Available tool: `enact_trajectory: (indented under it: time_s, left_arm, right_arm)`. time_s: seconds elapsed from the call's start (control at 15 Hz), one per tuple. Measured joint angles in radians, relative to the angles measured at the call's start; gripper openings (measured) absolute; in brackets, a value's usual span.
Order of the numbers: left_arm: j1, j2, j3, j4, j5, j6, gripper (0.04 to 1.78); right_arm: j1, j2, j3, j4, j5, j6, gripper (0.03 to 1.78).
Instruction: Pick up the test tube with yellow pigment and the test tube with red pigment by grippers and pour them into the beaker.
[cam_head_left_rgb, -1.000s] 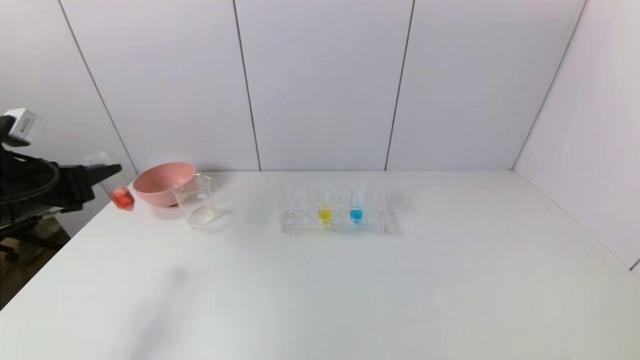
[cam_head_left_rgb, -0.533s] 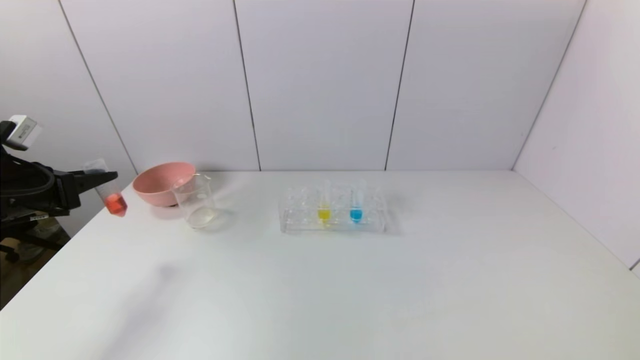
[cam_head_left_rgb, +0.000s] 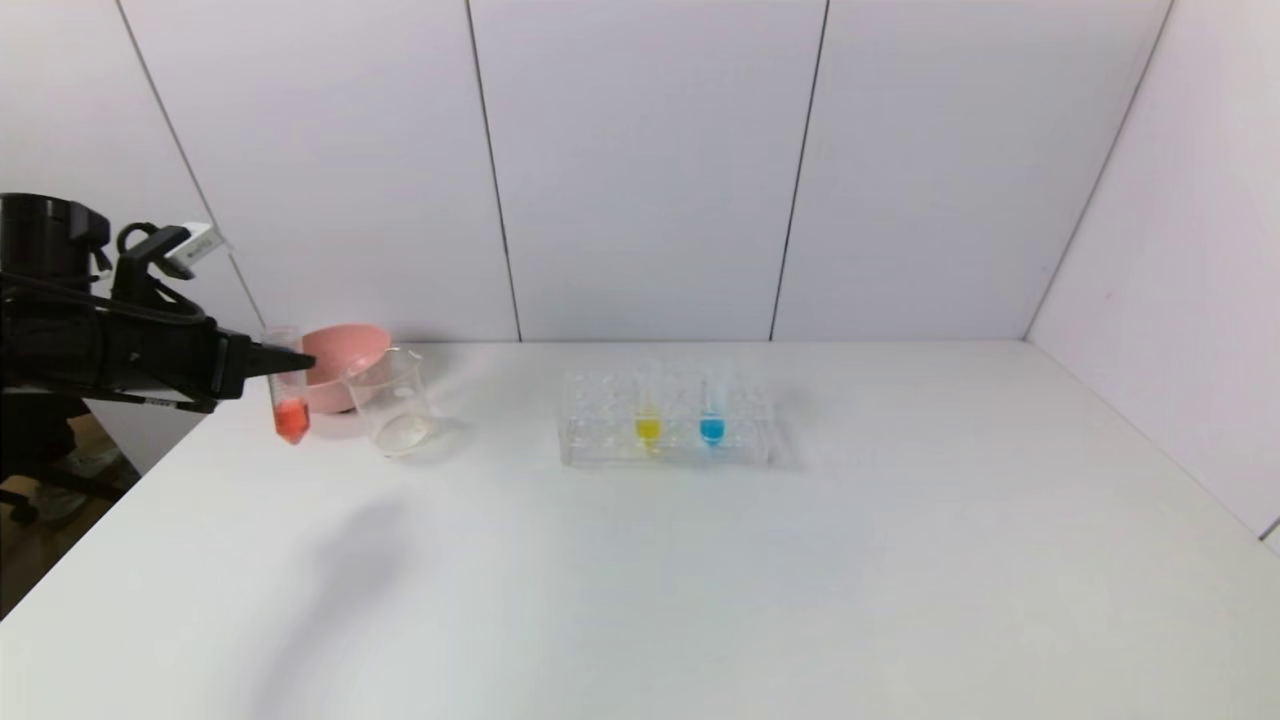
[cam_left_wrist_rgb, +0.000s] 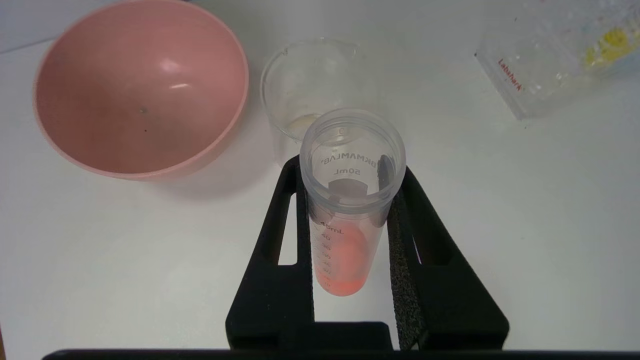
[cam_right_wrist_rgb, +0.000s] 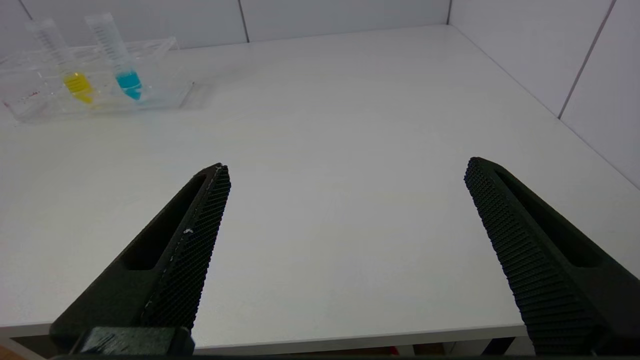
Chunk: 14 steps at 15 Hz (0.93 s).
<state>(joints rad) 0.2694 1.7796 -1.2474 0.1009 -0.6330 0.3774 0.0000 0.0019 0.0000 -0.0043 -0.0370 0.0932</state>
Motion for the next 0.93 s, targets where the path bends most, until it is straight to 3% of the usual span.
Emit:
enact_trajectory:
  time_s: [0.33,0.6,0.93]
  left_arm:
    - [-0.04,0.06,-0.074,0.094,0.056,0.175,0.44]
    - [-0.043,0.073,-0.221,0.262,0.106,0.227,0.44]
    - [-0.055,0.121,-0.391,0.394,0.233,0.286,0.44]
  right_arm:
    - [0.0,0.0,0.0,0.0,0.0,0.0,1.71]
    - [0.0,0.0,0.0,0.0,0.0,0.0,1.71]
    - [0.0,0.0,0.0,0.0,0.0,0.0,1.71]
